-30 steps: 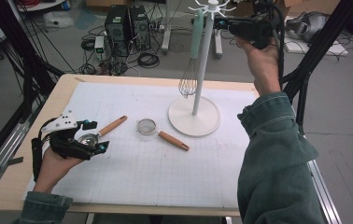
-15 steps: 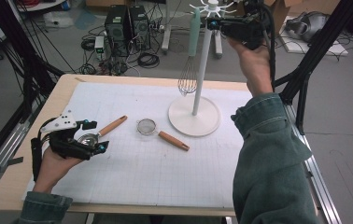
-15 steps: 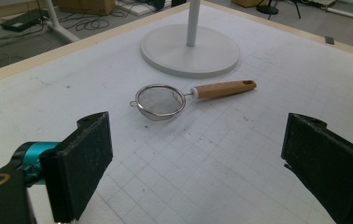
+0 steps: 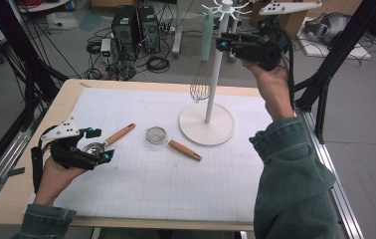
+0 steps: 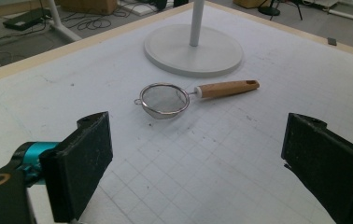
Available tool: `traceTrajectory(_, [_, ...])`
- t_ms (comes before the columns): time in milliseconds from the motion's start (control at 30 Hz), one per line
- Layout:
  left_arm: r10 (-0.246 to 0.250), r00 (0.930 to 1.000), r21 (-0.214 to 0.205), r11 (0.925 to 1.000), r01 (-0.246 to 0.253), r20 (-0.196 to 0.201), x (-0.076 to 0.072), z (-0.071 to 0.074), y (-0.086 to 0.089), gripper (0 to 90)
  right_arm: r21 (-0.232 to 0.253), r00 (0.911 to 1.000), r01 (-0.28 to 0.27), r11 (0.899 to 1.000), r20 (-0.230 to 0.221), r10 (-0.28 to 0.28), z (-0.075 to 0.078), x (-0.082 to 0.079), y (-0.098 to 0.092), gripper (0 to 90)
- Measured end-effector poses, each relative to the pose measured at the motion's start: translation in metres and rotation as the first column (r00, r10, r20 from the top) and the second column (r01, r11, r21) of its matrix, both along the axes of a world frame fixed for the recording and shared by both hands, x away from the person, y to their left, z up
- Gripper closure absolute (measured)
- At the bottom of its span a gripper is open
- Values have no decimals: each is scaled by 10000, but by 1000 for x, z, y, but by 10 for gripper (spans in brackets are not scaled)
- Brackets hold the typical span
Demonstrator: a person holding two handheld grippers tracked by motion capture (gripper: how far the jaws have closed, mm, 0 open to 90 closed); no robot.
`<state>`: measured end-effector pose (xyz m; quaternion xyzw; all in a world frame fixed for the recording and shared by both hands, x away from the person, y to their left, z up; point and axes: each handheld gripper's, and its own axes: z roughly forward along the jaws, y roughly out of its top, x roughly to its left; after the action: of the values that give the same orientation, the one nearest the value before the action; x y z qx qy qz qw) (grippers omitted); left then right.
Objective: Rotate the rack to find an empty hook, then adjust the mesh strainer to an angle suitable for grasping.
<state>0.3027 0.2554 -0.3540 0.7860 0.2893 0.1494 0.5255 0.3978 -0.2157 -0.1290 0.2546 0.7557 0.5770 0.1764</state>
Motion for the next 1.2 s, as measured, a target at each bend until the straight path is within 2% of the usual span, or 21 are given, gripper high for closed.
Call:
traceTrajectory(233, [7,10000,6,10000,-7,-24,0,0,0,94,-306,9989,-234,9993,-401,222,-27,-6,7,483])
traceTrajectory(367, [25,10000,-48,10000,-25,-42,-1,1,0,94,-369,9973,-292,9989,-683,266,-46,-7,8,430])
traceTrajectory(600, [1,10000,23,10000,-1,-72,0,-1,0,94,-304,9945,-430,9986,-965,398,-68,-12,5,385])
traceTrajectory(933, [-51,9999,117,9999,52,-154,1,-2,-3,95,-475,9909,-513,9976,-1268,449,-99,-19,4,339])
traceTrajectory(1200, [-32,9998,201,9998,36,-180,1,-4,-4,97,-966,9850,-649,9932,-1658,483,-129,-25,7,316])
